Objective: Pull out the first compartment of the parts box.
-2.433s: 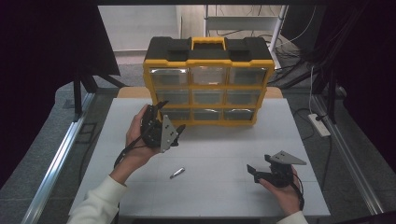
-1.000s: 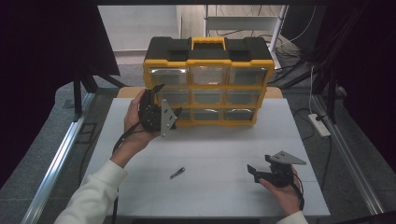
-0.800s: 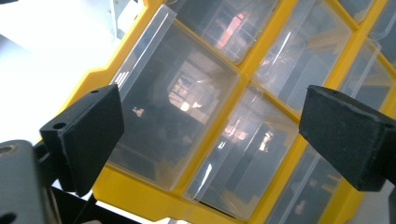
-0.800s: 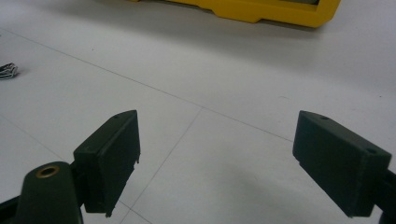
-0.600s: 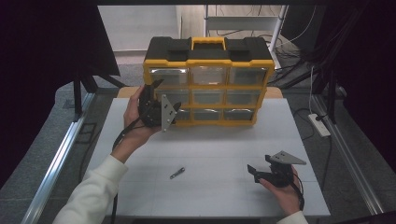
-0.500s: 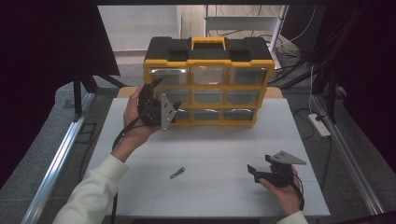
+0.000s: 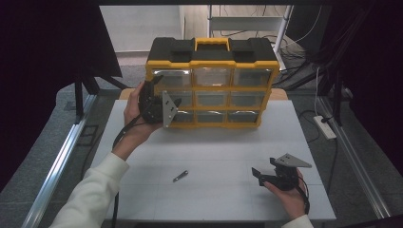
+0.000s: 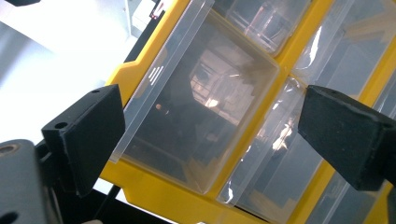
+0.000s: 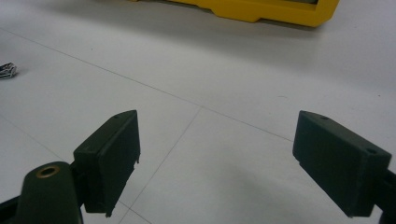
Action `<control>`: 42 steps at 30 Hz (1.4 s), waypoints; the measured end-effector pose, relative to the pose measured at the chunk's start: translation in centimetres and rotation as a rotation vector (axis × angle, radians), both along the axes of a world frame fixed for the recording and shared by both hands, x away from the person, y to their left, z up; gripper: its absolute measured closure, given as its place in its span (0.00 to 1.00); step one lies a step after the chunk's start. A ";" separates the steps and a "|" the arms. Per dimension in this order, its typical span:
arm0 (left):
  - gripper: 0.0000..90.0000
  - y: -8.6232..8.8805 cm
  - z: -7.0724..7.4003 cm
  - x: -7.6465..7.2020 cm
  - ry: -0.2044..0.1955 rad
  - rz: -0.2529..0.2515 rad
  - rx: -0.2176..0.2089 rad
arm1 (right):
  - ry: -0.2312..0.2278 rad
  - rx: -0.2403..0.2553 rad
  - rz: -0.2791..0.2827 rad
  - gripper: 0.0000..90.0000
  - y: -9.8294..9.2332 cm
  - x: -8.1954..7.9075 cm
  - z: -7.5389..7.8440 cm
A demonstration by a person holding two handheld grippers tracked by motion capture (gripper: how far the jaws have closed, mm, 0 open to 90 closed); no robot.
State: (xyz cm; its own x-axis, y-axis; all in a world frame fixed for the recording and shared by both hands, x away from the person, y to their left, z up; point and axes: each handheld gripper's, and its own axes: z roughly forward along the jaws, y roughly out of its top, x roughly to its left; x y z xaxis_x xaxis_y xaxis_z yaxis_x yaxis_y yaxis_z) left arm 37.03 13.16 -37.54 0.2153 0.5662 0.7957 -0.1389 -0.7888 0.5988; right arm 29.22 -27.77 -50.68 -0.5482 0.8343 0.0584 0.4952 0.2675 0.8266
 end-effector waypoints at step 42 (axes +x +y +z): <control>0.16 -0.3 0.8 2.0 -0.042 0.061 0.073 | -0.001 -0.003 0.000 0.17 0.0 0.0 0.0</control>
